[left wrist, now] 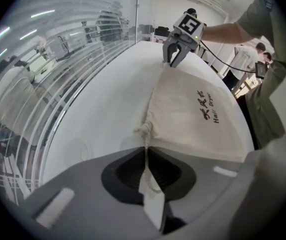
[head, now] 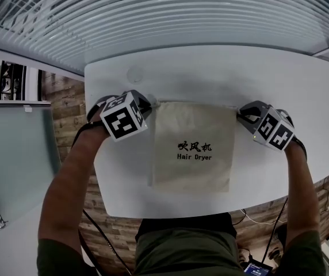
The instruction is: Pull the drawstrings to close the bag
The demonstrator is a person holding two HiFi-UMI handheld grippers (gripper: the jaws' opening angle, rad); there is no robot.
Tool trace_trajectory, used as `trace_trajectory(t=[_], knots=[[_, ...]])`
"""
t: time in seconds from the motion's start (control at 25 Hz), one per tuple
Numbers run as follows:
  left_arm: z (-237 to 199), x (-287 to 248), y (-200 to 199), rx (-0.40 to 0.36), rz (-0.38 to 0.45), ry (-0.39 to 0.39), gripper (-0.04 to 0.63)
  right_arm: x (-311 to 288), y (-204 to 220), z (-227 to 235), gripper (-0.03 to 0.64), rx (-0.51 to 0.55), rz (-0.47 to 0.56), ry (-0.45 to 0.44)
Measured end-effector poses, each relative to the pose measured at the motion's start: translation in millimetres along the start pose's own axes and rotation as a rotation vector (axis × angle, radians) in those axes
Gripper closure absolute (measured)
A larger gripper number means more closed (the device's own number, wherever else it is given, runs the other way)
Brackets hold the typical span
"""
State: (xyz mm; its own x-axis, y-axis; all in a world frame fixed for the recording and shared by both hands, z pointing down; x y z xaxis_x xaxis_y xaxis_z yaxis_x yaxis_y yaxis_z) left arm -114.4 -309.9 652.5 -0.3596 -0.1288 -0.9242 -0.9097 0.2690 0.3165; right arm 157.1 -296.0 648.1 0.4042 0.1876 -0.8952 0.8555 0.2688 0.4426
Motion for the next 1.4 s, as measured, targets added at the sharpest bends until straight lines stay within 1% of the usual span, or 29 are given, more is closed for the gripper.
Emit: trace_trajectory(t=[0.16,0.28,0.48,0.64,0.84,0.96,1.16,1.32,1.4], knots=[[1,-1,-1,-0.013,-0.007,-0.022,0.575,1,1,-1,0.595,-0.009,0.006,0.018],[2,-2,0,-0.038,-0.011,-0.068,0.578,1,6,0,0.598,-0.003,-0.006,0.068],[5,-6,3,-0.111,-0.012,-0.203,0.581,12,-4,1,0.6,0.003,0.036,0.167],[4,5,3,-0.18,-0.015,-0.339,0.583,29,-13,-2,0.6,0.036,0.054,0.256],[10,41,-4,-0.292,-0.007,-0.536,0.583,59,-26,-8,0.6,0.075,0.082,0.395],[25,72,-11,-0.328,0.02,-0.65,0.583,85,-34,-17,0.6,0.095,0.103,0.495],[68,131,-19,-0.365,0.068,-0.791,0.583,145,-56,-42,0.601,0.136,0.156,0.665],[113,179,-23,-0.346,0.109,-0.897,0.583,196,-70,-76,0.601,0.173,0.226,0.779],[130,199,-27,-0.356,0.113,-0.942,0.583,218,-75,-86,0.603,0.194,0.242,0.832]])
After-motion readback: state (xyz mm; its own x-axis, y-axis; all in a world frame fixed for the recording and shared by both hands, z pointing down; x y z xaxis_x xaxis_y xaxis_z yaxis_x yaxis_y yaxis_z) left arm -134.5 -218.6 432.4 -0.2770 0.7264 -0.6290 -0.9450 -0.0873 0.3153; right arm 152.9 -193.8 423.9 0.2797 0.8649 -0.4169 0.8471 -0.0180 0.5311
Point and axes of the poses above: the fingertips, and each gripper's own axes: x backward along the fingers, z to its right, y out of its underside, the point moved 2 cm from there along x, backward along the fingers, and after that the axes turned 7 degrees about y, right-handed, at the moved point
